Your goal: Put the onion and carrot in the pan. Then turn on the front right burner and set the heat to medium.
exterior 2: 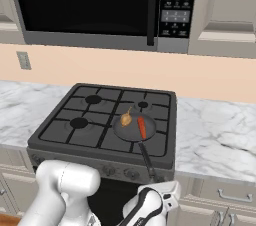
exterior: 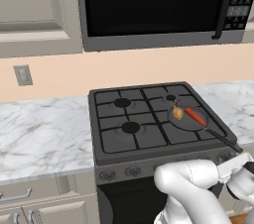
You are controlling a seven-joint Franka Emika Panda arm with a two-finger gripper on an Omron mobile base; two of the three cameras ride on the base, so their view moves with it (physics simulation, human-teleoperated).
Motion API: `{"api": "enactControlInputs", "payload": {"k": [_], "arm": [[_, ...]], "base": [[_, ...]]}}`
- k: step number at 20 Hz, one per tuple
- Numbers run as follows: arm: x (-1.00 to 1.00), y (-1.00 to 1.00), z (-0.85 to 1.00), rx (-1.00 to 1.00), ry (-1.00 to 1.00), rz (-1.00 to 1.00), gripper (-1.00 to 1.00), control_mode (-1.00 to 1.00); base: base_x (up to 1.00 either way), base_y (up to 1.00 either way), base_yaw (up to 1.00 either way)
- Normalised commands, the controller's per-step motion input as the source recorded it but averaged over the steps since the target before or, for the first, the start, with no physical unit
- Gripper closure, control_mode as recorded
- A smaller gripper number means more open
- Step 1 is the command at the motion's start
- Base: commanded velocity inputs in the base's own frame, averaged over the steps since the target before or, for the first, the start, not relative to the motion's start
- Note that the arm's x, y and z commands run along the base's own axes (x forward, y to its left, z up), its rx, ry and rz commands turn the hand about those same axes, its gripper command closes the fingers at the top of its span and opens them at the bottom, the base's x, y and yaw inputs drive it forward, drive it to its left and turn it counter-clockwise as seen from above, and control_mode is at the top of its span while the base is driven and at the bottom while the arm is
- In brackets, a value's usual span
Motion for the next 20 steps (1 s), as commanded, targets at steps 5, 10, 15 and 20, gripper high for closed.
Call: {"api": "enactControlInputs", "payload": {"k": [5,10,15,20], "arm": [[0.0,0.0,-0.1,-0.32,0.0,-0.04,1.0,-1.0],[0.0,0.0,-0.16,-0.3,0.0,-0.04,1.0,-1.0],[0.0,0.0,-0.18,-0.28,0.0,-0.04,1.0,-1.0],[0.0,0.0,-0.22,-0.28,0.0,-0.05,1.0,-1.0]], "base": [[0.0,0.0,0.0],[0.0,0.0,0.0],[0.0,0.0,0.0],[0.0,0.0,0.0]]}}
